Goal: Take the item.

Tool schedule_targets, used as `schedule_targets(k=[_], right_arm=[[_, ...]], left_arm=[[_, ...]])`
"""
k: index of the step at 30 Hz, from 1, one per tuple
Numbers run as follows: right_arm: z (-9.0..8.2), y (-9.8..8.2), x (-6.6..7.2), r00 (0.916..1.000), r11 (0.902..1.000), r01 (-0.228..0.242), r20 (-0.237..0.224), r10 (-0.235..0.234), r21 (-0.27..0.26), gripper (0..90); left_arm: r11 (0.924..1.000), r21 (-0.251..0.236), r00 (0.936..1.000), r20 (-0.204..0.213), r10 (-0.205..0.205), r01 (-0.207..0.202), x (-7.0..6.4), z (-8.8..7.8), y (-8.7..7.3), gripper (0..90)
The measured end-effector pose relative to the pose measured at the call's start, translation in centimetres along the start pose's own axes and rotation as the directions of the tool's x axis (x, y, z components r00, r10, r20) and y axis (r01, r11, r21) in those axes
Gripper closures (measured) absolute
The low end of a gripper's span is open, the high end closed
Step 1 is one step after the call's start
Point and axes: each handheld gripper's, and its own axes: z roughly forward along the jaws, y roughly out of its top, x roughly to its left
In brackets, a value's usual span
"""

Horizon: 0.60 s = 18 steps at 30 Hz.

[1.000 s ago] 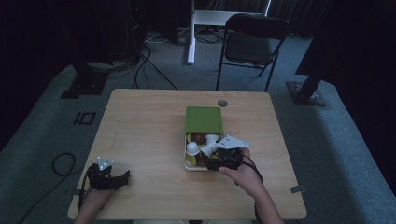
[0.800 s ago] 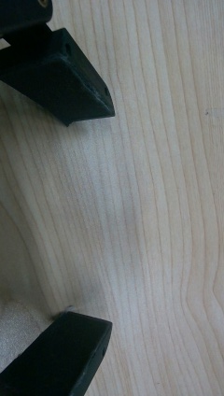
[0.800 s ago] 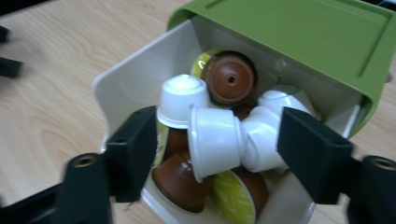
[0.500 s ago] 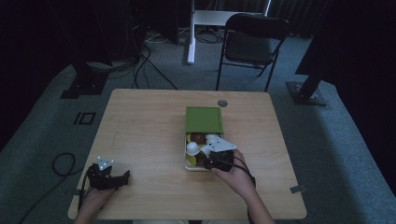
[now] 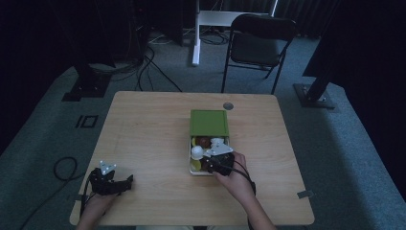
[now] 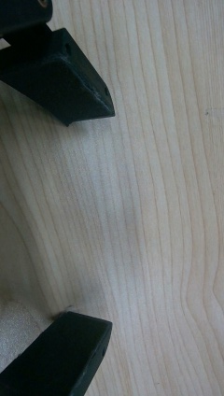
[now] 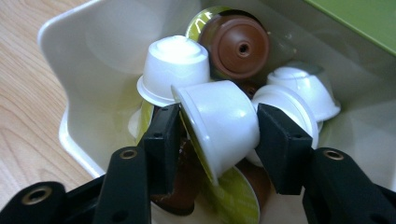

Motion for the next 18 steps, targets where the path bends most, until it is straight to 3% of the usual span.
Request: schedule_targets(k=[6,12,18], right_arm=[[0.39,0.56,0.19,0.9997,0.9995,0.022,-0.010,-0.022,0.021,50.0],[0.27,0.89,0.49,0.9987,0.9985,0.039,-0.035,-0.038,0.038,56.2],[-0.13,0.67,0.26,0.9932,0.9990,-0.044,-0.108,0.045,0.008,58.0]], left_arm=[[1.0000,0.000,1.0000,0.000,0.000,0.000,0.00,0.00,0.00,1.8],[1.0000,0.000,1.0000,0.000,0.000,0.000,0.00,0.00,0.00,1.9],[1.0000,0.000,1.0000,0.000,0.000,0.000,0.00,0.00,0.00,1.8]])
